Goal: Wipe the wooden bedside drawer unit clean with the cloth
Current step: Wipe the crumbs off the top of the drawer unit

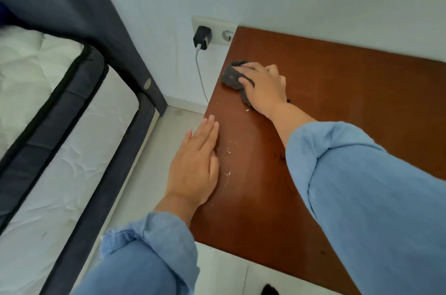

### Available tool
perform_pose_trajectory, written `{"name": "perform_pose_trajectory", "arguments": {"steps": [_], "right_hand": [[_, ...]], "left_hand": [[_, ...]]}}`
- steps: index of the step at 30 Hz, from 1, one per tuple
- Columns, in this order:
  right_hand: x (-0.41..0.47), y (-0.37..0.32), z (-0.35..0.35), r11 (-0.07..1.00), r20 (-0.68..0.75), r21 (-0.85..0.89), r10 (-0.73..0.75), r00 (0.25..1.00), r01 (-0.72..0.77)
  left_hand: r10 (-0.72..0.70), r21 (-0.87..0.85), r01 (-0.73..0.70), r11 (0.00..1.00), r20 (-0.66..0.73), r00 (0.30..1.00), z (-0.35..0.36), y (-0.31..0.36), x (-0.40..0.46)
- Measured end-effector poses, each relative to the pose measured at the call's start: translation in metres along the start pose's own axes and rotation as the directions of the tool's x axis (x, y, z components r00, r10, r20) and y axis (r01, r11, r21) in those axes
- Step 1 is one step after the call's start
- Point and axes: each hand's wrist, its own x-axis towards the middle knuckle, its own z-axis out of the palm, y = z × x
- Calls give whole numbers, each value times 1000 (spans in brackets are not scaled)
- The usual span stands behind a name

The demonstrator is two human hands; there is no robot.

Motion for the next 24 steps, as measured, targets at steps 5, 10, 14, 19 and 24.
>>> {"name": "perform_pose_trajectory", "arguments": {"steps": [5,10,14,19,24], "right_hand": [[0,-6,1,1000,19,-23,13,1000,-13],[-22,-20,7,999,-17,-25,29,999,-30],[-83,-44,19,1000,-51,-3,-24,998,24],[-163,-65,24,998,-88,-17,-54,995,53],[-168,-72,23,1000,-57,-22,3,998,-5]], "left_hand": [[-66,14,66,998,20,998,-1,1,-67],[-36,-83,34,996,-17,999,1,-3,-64],[-50,-104,46,994,-38,998,5,-7,-67],[-71,-163,56,985,-87,994,4,-3,-69],[-72,-220,44,975,-121,990,2,-5,-75]]}}
